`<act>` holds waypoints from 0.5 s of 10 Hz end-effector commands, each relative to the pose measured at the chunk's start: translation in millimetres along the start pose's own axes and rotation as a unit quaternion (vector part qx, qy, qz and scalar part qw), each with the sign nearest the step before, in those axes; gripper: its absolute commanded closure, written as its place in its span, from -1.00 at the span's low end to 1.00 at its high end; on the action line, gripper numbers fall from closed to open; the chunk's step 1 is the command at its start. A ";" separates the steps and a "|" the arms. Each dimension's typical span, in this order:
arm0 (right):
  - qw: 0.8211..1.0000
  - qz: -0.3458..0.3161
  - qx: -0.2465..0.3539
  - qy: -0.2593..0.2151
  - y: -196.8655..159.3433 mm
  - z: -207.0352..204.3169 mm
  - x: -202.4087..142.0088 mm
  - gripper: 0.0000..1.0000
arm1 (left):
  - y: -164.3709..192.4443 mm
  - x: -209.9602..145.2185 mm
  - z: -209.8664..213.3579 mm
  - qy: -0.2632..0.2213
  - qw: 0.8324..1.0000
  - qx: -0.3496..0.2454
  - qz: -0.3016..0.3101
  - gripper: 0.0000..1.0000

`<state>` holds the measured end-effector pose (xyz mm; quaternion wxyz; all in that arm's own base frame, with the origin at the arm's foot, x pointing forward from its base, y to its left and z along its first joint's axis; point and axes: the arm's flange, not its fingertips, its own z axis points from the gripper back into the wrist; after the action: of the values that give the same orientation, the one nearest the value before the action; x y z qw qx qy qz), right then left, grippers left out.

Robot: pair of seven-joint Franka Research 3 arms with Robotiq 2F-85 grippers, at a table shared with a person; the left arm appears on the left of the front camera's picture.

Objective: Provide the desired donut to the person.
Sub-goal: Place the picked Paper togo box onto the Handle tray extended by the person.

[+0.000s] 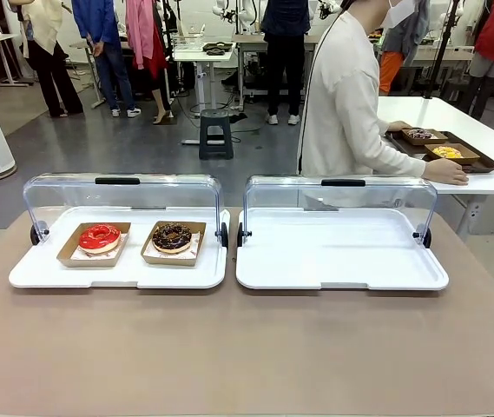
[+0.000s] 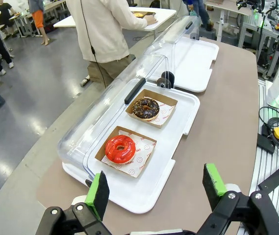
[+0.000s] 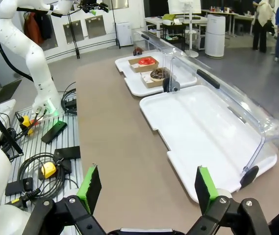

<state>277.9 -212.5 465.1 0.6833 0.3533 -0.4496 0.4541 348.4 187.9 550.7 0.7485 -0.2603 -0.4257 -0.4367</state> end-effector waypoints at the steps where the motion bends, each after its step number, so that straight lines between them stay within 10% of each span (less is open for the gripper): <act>1: 1.000 -0.010 0.004 0.002 5.1 -2.9 -0.1 -1.00 | -0.2 0.9 -0.9 -0.003 1.000 0.001 0.000 -1.00; 5: 1.000 -0.010 0.004 0.002 5.1 -2.9 -0.1 -1.00 | -0.2 0.9 -0.9 -0.003 1.000 0.001 0.000 -1.00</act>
<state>277.8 -212.5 465.1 0.6833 0.3533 -0.4496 0.4540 348.4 187.9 550.7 0.7485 -0.2603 -0.4257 -0.4367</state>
